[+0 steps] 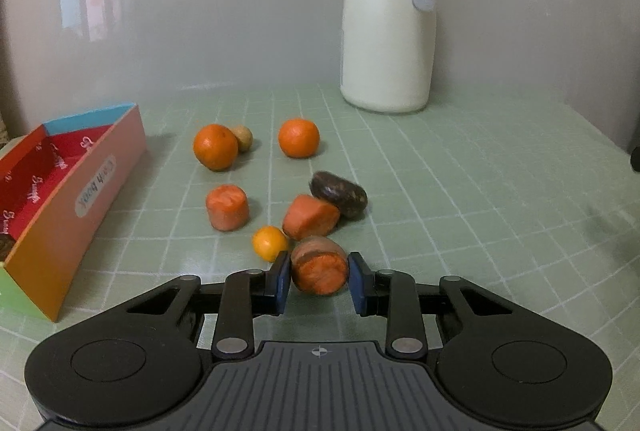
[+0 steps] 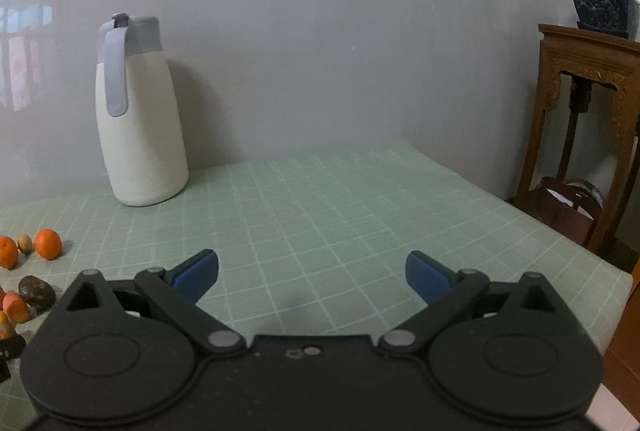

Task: Organize fruits
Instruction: 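Carry the orange-brown piece with the left gripper into the red box and release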

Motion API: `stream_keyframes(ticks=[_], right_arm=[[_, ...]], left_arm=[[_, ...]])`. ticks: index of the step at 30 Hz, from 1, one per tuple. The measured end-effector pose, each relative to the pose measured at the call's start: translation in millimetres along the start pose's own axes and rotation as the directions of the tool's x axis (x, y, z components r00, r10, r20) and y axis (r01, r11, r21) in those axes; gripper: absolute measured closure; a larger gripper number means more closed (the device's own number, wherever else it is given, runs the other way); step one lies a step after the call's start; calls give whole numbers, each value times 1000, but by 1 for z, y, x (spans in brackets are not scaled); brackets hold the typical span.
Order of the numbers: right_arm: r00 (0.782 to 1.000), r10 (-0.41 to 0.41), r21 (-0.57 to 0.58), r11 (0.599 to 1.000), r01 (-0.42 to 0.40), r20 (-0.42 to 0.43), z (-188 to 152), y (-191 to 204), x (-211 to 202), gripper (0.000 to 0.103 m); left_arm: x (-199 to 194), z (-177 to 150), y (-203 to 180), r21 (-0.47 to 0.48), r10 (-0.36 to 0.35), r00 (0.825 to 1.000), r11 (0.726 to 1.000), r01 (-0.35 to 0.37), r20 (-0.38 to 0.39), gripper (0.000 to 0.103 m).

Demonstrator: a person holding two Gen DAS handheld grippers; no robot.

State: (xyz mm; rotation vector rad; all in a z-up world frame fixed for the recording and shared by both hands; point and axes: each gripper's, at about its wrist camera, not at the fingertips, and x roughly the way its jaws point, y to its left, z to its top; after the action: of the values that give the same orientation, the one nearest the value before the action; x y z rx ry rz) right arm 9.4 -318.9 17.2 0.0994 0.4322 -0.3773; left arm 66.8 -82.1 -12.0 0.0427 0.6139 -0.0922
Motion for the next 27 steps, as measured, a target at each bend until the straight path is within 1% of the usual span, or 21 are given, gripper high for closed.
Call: stream_keyframes(ticks=[5,9,15,19,22,27], right_arm=[[1000,18,-6,1000,-18,-5,0,10,-1,3],[999,40,-12,999,-40,-1,2,24,-3,3],[996,85,-32,996,-85,3,4,51,-7,3],[993,119,-41,992,-118,2,4,73,-9,3],[990,143,-61,988,-143,-2,3,92,-11,3],[986,169,-94,981,-169,-12,1,116,-8,3]], left_arm=[[-15,6,10,1,15,999,1000,-15,47,72],[-28,10,28,-12,38,996,999,-37,76,72],[-43,18,70,-51,128,983,991,-123,130,72],[-44,17,107,-96,186,974,980,-174,127,72],[-46,16,133,-115,232,963,969,-217,137,72],[-39,12,173,-175,279,954,950,-258,109,72]])
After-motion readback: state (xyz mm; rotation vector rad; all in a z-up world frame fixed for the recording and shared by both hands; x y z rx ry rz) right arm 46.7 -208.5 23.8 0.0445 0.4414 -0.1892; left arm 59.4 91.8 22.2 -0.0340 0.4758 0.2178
